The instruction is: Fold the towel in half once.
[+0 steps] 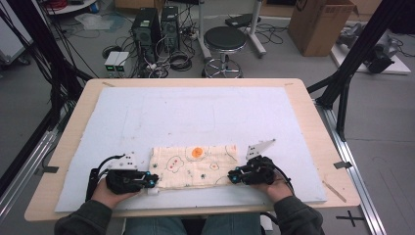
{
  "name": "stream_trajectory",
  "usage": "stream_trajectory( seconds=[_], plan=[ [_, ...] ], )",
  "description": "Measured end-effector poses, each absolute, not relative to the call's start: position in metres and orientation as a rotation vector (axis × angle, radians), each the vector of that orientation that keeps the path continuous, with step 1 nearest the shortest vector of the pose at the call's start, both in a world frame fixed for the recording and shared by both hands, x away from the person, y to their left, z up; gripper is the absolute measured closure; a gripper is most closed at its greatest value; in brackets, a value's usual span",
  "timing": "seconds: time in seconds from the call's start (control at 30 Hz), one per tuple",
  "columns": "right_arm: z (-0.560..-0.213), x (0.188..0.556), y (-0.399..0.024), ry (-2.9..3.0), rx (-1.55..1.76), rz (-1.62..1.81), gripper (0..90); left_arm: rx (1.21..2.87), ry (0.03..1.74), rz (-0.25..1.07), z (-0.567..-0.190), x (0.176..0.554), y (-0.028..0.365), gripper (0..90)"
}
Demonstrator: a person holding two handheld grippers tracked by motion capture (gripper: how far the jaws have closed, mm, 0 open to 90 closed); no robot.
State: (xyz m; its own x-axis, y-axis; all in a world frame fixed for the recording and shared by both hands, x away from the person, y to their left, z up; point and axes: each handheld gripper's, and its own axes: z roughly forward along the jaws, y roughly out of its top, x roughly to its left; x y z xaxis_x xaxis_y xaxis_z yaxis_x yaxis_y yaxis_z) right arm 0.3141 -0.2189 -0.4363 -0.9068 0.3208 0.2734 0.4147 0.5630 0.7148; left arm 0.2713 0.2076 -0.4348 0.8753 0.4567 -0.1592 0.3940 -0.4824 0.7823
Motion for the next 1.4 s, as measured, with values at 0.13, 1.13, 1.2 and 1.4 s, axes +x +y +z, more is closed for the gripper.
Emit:
stream_trajectory(
  seconds=[0.13, 1.13, 1.2, 1.4],
  plan=[
    [-0.442, 0.314, -0.217, -2.696, -0.625, -1.206, 81.0, 2.169, 0.602, 0.092, -0.438, 0.270, 0.205, 85.2],
    [-0.428, 0.317, -0.228, -2.617, -0.719, -1.426, 64.4, 2.081, 0.645, 0.139, -0.431, 0.273, 0.212, 74.5],
    [-0.427, 0.319, -0.229, -2.601, -0.736, -1.451, 61.5, 2.069, 0.659, 0.138, -0.431, 0.275, 0.213, 72.7],
    [-0.424, 0.323, -0.227, -2.600, -0.743, -1.451, 52.1, 2.012, 0.712, 0.156, -0.427, 0.281, 0.213, 61.7]
  ],
)
